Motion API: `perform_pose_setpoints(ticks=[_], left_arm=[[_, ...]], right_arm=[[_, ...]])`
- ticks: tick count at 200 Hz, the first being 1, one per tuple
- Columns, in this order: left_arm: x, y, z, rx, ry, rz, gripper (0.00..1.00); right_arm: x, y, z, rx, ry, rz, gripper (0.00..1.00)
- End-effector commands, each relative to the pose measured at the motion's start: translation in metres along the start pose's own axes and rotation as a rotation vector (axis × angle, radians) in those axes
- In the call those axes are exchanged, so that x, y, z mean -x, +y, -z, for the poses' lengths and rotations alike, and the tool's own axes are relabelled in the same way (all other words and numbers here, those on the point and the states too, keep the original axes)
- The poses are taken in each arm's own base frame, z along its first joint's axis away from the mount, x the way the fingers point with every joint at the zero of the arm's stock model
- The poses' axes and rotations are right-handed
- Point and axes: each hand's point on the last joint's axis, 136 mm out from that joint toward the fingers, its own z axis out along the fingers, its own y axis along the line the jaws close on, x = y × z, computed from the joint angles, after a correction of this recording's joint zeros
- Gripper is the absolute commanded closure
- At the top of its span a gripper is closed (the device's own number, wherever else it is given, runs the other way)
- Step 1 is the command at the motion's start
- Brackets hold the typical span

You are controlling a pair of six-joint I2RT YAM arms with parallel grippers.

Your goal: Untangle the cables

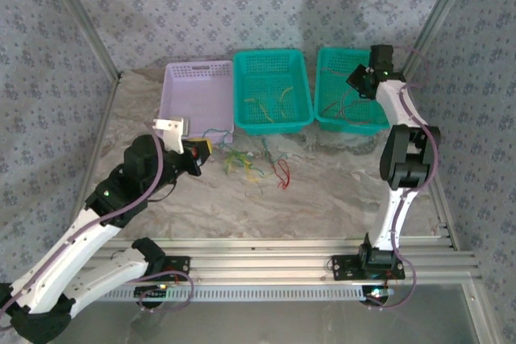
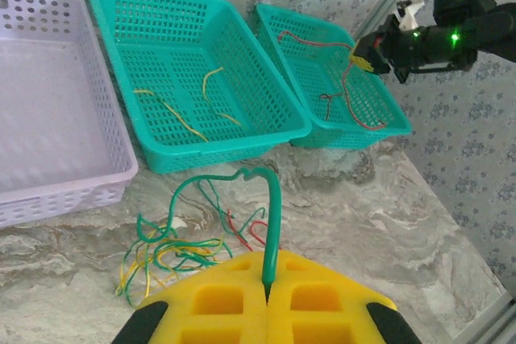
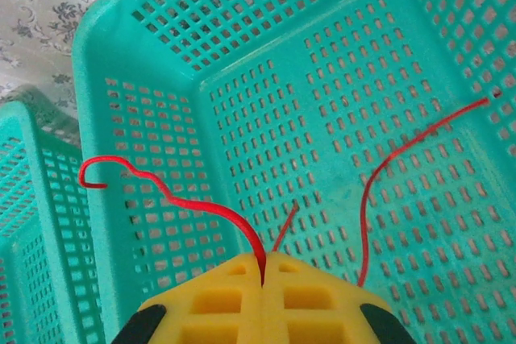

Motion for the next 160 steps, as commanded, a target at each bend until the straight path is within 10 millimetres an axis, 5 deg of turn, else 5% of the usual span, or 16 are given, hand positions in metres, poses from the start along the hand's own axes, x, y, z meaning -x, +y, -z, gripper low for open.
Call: perform_pose_setpoints(ticks=[1, 64, 93, 125, 160], left_arm=[[0.011, -0.012, 0.002, -0.04, -0.034, 0.002, 1.0], [0.004, -0.014, -0.001, -0.032, -0.01, -0.018, 1.0], [0.002, -0.015, 0.0, -0.032, -0.007, -0.023, 1.0], [-0.001, -0.016, -0.004, -0.036, 0.0, -0.022, 1.0], [-0.003, -0.018, -0.006, -0.041, 0.008, -0.03, 1.0]], right_arm=[[-0.002, -0.009, -0.015, -0.035, 0.042, 0.011, 1.0], [0.018, -0.017, -0.046, -0.058, 0.048, -0.002, 1.0], [0.012, -0.022, -0.052, -0.096, 0.099, 0.004, 1.0], [0.006, -0.029, -0.044, -0.151, 0.098, 0.018, 0.74], [0.031, -0.014, 0.001, -0.122, -0.017, 0.037, 0.58]])
